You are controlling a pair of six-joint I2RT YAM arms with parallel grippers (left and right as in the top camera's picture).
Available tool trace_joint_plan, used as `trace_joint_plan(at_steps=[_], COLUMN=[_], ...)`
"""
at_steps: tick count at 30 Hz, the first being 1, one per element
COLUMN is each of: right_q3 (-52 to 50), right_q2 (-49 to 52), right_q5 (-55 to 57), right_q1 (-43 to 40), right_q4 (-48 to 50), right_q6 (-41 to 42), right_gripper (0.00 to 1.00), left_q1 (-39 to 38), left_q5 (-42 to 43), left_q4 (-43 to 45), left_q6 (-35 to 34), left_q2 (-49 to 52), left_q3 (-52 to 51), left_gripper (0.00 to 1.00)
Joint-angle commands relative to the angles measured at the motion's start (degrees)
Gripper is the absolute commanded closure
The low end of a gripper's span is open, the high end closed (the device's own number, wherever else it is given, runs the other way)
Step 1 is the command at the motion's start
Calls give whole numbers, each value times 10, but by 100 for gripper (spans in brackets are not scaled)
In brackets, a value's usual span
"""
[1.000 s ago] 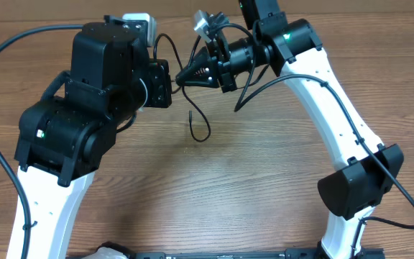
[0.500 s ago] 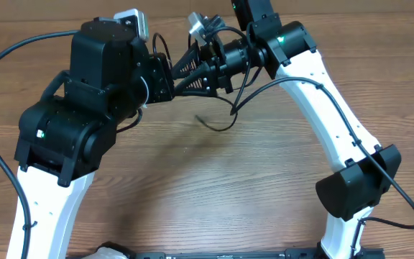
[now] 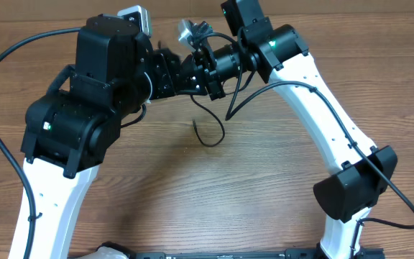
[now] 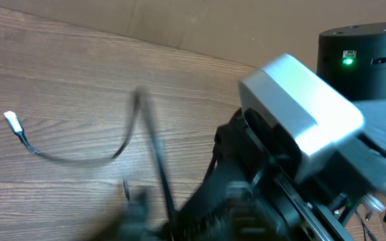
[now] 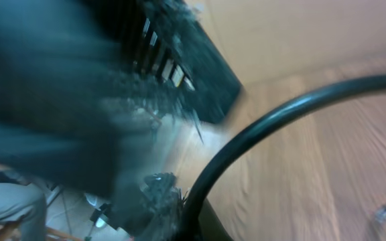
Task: Untangle cables
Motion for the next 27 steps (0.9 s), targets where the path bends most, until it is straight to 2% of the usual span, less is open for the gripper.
trace_joint_plan(at_steps=[1,3,13,22,27], right_q3=[4,4,4,4,4], right_q2=[1,1,1,1,1], right_q5=[78,108,201,472,646], right_q1=[-28,-45,-193,-338,-410], right_q4=[0,4,39,53,73], right_q6=[36,50,123,147,160], right_gripper=[96,96,96,96,96], left_q1=[-1,-1,-1,-1,-1], left_q5=[21,24,50,51,51], left_q4=[-1,-6,-28,-21,-13], left_q6=[23,27,49,110,117], left_q2=[0,0,0,-1,-1], left_q3=[11,11,11,11,11], left_gripper=[26,23,25,30,31])
